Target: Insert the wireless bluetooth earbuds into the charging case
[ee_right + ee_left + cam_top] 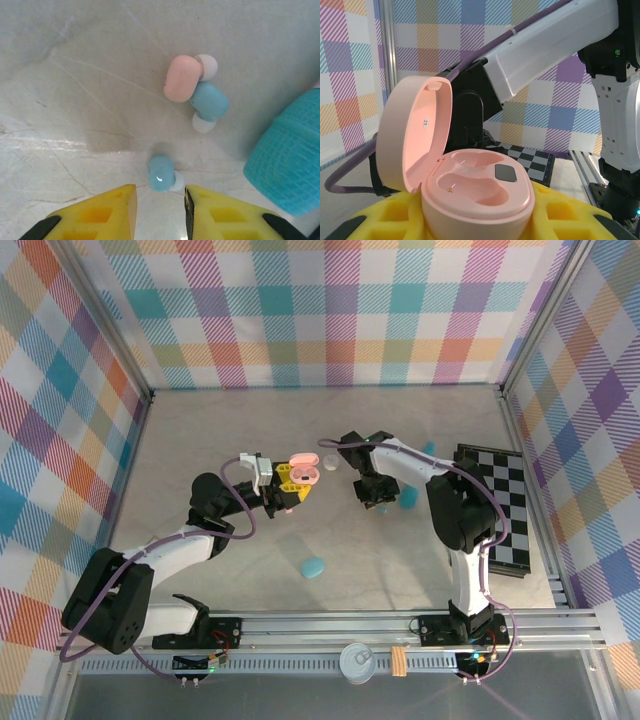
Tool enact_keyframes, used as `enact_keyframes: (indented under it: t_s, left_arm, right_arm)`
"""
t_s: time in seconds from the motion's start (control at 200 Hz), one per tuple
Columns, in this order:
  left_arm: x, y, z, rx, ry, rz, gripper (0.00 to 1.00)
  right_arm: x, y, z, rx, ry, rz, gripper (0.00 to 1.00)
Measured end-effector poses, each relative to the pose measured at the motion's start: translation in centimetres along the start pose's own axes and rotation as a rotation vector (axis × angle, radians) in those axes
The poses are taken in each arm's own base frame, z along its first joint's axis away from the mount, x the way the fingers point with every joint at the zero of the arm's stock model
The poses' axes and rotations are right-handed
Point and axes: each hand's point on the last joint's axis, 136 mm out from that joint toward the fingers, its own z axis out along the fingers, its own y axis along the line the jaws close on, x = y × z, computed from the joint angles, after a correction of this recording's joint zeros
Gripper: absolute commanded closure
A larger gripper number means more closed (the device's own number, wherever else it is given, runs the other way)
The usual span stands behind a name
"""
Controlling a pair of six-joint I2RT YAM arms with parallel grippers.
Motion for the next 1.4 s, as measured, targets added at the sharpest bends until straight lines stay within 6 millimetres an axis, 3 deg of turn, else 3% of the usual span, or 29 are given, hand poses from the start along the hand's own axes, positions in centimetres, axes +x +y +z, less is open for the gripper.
enact_keyframes:
  t_s: [0.15,0.495,0.94,1.18,1.4]
  left_arm:
    - [-0.2,0.0,0.0,0.002,-0.007,0.008,0.69]
    - [-0.5,-0.2,0.0,0.006,-0.018,0.004,0.69]
    - [-0.5,-0.2,0.0,0.007,-0.018,0.001,0.69]
    - [-0.8,-0.2,0.0,0.009,-0.028,0.010,0.69]
    - [-0.8,-0.2,0.0,0.009,-0.030,0.012,0.69]
  right_arm:
    - [0.3,-0.3,-0.2,0.067,-0.002,0.007,0.70]
    - [0.6,-0.5,2.0,0.175,0.041,-0.015,0.71]
    - [0.7,-0.6,1.8,0.206,0.037,-0.027,0.70]
    - [1.1,-0.5,0.5,0.140,-0.012,0.017,0.63]
    - [1.9,-1.1,-0.9,-0.045,-0.104,0.207,0.63]
